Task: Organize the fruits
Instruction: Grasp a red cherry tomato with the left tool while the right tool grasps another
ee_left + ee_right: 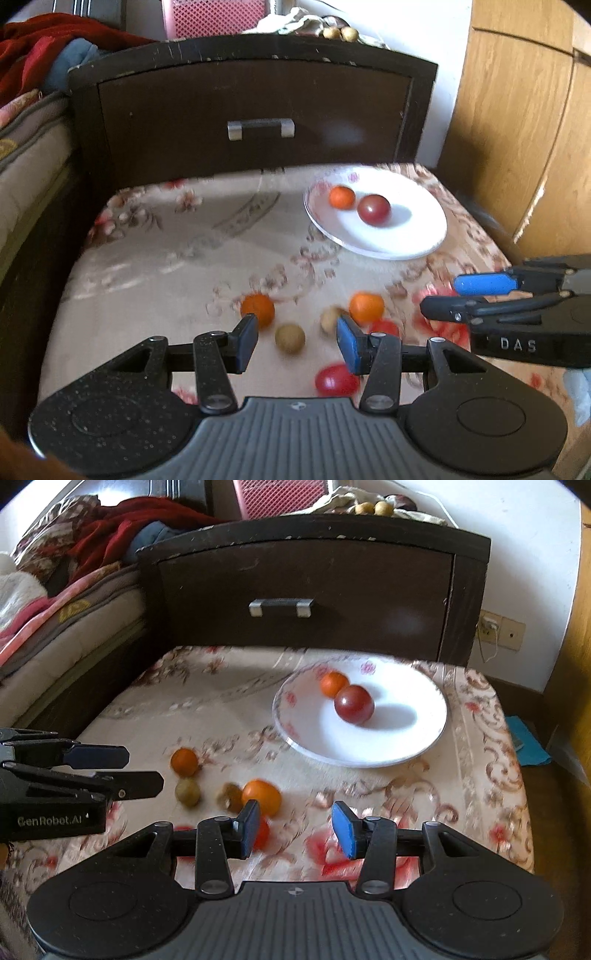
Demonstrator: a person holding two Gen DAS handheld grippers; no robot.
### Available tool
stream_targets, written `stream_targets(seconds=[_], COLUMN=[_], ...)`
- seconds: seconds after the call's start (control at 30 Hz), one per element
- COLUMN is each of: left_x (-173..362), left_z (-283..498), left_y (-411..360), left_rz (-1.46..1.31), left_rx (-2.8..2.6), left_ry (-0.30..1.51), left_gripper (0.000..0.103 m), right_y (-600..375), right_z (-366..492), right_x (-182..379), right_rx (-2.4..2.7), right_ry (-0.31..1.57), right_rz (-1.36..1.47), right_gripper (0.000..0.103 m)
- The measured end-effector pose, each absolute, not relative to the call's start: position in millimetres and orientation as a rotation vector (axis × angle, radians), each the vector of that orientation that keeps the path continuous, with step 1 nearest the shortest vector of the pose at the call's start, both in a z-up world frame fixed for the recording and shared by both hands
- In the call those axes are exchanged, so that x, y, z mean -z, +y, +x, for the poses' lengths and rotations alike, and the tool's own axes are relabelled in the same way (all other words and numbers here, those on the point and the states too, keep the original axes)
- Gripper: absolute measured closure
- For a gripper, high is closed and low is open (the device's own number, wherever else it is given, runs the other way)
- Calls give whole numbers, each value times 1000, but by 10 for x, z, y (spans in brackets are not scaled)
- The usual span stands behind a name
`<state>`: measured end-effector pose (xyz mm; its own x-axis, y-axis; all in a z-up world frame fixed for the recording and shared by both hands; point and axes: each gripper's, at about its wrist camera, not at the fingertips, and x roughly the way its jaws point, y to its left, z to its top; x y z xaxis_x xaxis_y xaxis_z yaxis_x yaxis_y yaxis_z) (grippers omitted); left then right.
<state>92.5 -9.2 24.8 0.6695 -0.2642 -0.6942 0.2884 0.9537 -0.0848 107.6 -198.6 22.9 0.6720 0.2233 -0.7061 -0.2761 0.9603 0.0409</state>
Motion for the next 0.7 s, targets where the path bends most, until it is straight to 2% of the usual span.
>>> stream_targets(seconds=[0.27, 0.7], left_x=[-41, 179], left_z=[719, 826], left_y=[-221, -400], left_rz=[92, 133], left_rx=[356, 392], left_ry=[831, 825], left_gripper=[49, 49], right_y=[-1936, -1897], right_z=[949, 1063], right_x=[-124, -14], right_rx=[-307, -333], right_ry=[827, 860], right_rz=[-85, -90], right_gripper=[60, 60])
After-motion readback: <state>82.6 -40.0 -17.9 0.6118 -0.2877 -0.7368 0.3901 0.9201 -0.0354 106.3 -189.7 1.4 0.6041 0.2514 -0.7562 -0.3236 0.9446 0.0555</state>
